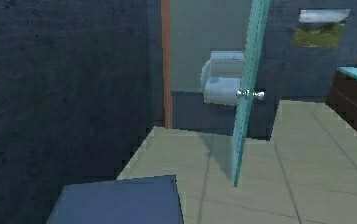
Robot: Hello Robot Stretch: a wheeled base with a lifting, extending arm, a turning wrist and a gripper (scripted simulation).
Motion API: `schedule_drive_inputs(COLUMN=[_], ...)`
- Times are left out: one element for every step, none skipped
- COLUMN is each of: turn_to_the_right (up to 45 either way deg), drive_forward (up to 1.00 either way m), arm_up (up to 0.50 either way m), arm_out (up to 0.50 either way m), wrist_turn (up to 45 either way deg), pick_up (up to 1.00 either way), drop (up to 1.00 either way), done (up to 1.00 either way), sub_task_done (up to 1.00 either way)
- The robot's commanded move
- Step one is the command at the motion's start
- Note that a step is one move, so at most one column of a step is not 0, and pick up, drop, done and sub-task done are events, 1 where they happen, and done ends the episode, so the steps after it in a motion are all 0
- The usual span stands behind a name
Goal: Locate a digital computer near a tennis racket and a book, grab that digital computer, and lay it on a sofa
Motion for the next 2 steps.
schedule_drive_inputs(turn_to_the_right=[3.0, -6.0], drive_forward=[0.0, 0.0], arm_up=[0.0, 0.0], arm_out=[0.0, 0.0], wrist_turn=[0.0, 0.0], pick_up=[0.0, 0.0], drop=[0.0, 0.0], done=[0.0, 0.0], sub_task_done=[0.0, 0.0])
